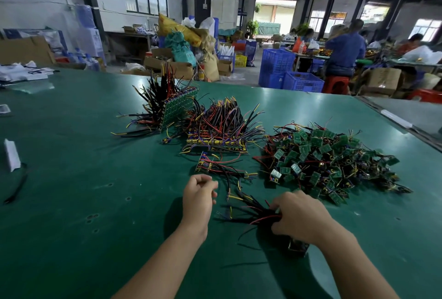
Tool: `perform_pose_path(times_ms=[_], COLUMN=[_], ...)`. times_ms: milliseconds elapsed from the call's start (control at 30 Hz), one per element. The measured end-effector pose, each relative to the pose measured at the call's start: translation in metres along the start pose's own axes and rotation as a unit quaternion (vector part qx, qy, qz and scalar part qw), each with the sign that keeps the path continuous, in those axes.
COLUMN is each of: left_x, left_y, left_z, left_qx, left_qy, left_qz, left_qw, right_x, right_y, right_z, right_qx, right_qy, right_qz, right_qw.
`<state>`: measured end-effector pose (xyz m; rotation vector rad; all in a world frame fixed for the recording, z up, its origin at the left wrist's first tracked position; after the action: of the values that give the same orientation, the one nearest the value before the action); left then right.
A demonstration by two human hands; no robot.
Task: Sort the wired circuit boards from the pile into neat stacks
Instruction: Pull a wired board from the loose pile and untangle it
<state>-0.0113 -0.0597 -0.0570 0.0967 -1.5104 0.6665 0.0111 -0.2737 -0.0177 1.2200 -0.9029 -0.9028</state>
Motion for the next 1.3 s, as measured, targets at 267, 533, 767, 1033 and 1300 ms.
perform_pose_path(times_ms=[267,533,767,1033,1300], left_x=[0.002,0.001,0.005,0.006,0.005], left_y=[-0.006,0.000,-0.013,-0.017,-0.020], left_z=[-0.001,-0.011,-0.003,-0.001,-0.002], left_qx=[-0.017,0.025,-0.023,-0.042,-0.048], left_qy=[-0.050,-0.047,-0.070,-0.077,-0.079], left_qz=[-0.060,0.041,-0.029,-0.069,-0.076], left_qw=[0.997,0.998,0.997,0.994,0.993], right_x=[0.001,0.047,0.159,0.278,0.262], right_y=[0.003,0.047,0.113,0.116,0.043], right_z=[-0.003,0.004,-0.014,-0.038,-0.065], right_qx=[0.013,0.189,0.356,0.297,0.132], right_qy=[0.033,-0.045,-0.201,-0.346,-0.325], right_qz=[-0.225,-0.490,-0.466,-0.254,-0.258], right_qw=[0.974,0.850,0.784,0.853,0.900])
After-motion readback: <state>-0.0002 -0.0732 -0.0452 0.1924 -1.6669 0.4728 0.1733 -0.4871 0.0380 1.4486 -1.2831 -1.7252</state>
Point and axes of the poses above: each hand's wrist, its own z-axis away from the middle knuckle, its own y-axis out of the back of the hand, x = y × z, the point moved 9 cm from there along -z, towards the middle knuckle, and after that the axes turned 7 degrees about z, right-handed, at the moved point
